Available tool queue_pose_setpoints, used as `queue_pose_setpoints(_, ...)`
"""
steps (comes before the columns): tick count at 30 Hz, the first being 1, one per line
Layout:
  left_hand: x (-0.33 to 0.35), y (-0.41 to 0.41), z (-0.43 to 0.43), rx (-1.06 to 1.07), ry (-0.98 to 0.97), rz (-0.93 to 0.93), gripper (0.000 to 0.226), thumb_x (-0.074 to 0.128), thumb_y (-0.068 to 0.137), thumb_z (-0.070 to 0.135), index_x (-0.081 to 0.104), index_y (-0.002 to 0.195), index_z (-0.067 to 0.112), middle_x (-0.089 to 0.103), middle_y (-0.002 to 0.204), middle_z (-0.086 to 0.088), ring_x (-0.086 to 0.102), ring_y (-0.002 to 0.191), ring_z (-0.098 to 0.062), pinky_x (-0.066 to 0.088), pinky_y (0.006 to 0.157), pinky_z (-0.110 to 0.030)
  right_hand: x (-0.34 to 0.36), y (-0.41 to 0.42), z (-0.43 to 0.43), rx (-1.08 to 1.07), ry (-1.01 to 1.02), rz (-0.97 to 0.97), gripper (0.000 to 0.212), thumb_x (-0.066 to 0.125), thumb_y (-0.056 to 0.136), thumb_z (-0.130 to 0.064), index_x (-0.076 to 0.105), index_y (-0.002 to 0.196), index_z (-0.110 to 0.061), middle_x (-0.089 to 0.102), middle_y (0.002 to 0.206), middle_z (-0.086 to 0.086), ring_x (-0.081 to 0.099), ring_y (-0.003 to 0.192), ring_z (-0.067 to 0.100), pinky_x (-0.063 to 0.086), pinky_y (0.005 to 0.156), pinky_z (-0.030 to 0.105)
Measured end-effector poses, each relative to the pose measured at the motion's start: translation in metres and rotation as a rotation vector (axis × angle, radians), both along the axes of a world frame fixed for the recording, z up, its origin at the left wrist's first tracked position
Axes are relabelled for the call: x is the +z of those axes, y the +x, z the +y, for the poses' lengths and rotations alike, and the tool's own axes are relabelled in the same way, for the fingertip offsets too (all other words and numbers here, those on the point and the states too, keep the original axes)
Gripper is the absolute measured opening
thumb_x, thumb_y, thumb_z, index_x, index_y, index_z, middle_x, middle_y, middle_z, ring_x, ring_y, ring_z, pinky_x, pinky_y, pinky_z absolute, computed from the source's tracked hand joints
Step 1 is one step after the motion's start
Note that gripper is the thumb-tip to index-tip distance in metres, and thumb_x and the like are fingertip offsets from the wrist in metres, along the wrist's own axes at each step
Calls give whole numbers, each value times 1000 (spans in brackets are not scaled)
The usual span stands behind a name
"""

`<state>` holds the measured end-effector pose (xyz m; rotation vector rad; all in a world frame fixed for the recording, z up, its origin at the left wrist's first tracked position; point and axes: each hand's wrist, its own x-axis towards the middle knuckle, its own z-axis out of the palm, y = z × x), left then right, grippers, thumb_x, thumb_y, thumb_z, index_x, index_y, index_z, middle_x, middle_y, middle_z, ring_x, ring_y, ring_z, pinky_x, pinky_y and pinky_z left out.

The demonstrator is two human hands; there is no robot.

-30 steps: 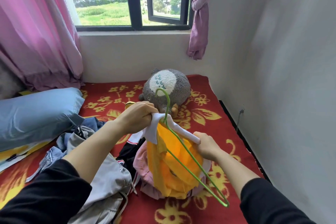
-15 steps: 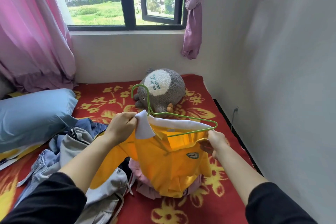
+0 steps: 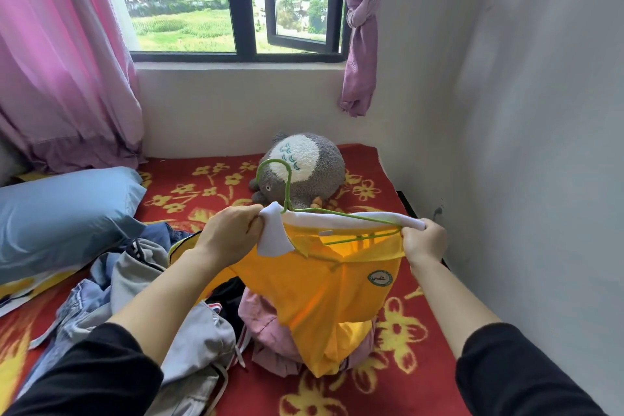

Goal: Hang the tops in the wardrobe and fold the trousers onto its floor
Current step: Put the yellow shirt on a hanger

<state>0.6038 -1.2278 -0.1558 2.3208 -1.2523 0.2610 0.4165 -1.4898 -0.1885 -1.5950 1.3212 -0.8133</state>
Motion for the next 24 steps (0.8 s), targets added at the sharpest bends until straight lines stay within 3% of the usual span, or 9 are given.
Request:
queue_pose_setpoints(3, 3, -5, -4, 78, 30, -79, 31, 34, 92, 28, 49, 70, 11, 51, 64, -3, 46, 59, -25, 25, 48, -30, 19, 1, -1, 79, -69, 7, 16, 52, 76, 0, 62, 74, -11, 57, 66, 3, 51, 61, 20, 37, 51, 25)
queue_pose_setpoints(9, 11, -18, -13, 192, -117, 116, 34, 42, 93, 20, 40, 61, 11, 46, 56, -5, 38, 53, -23, 23, 48, -30, 52, 10, 40, 461, -106, -138, 18, 67, 80, -8, 75, 93, -17, 71, 82, 4, 63, 73, 14, 52, 67, 32)
queue_pose_setpoints(12, 18, -30, -8, 180, -143, 129, 33, 33, 86, 31, 43, 61, 11, 48, 55, -5, 40, 52, -22, 25, 49, -30, 68, 9, 67, 762, -76, -176, 21, 71, 81, -10, 71, 102, -17, 65, 77, -4, 60, 65, 0, 50, 59, 17)
queue_pose_setpoints(15, 33, -35, 12, 217, -238, 138, 34, 33, 83, 31, 48, 61, 11, 49, 53, -3, 43, 52, -24, 26, 49, -30, 85, 8, 85, 837, 16, -286, 22, 57, 81, -14, 67, 100, -12, 65, 75, 2, 60, 65, 12, 47, 56, 24)
queue_pose_setpoints(16, 39, -37, 21, 228, -276, 143, 34, 33, 83, 30, 49, 60, 11, 49, 53, -4, 44, 53, -24, 27, 49, -31, 89, 8, 86, 766, -48, -291, 26, 53, 77, -15, 65, 99, -12, 66, 80, 4, 60, 71, 16, 48, 61, 29)
queue_pose_setpoints(18, 54, -45, 38, 228, -352, 151, 36, 35, 83, 29, 54, 61, 8, 52, 54, -7, 47, 53, -24, 30, 47, -34, 95, 8, 84, 607, -385, -63, 36, 55, 74, -11, 60, 110, -17, 59, 104, 3, 54, 98, 20, 45, 84, 36)
queue_pose_setpoints(20, 71, -58, 54, 211, -425, 165, 36, 37, 84, 28, 55, 58, 11, 49, 52, -2, 43, 50, -15, 31, 47, -33, 98, 6, 85, 531, -755, 197, 50, 61, 78, -14, 53, 127, -21, 46, 124, 3, 38, 121, 23, 27, 101, 43)
queue_pose_setpoints(22, 89, -73, 71, 202, -476, 180, 35, 39, 85, 27, 53, 54, 19, 43, 48, 4, 40, 48, -10, 27, 45, -22, 110, 5, 91, 513, -948, 173, 44, 65, 82, -25, 55, 125, -23, 40, 133, 5, 30, 128, 26, 20, 103, 47)
queue_pose_setpoints(24, 104, -90, 87, 215, -486, 174, 35, 39, 84, 28, 57, 58, 11, 45, 50, -2, 37, 48, -9, 26, 46, -21, 127, 6, 102, 532, -1068, 54, 24, 67, 83, -23, 60, 105, -15, 50, 120, 10, 42, 116, 31, 28, 94, 43)
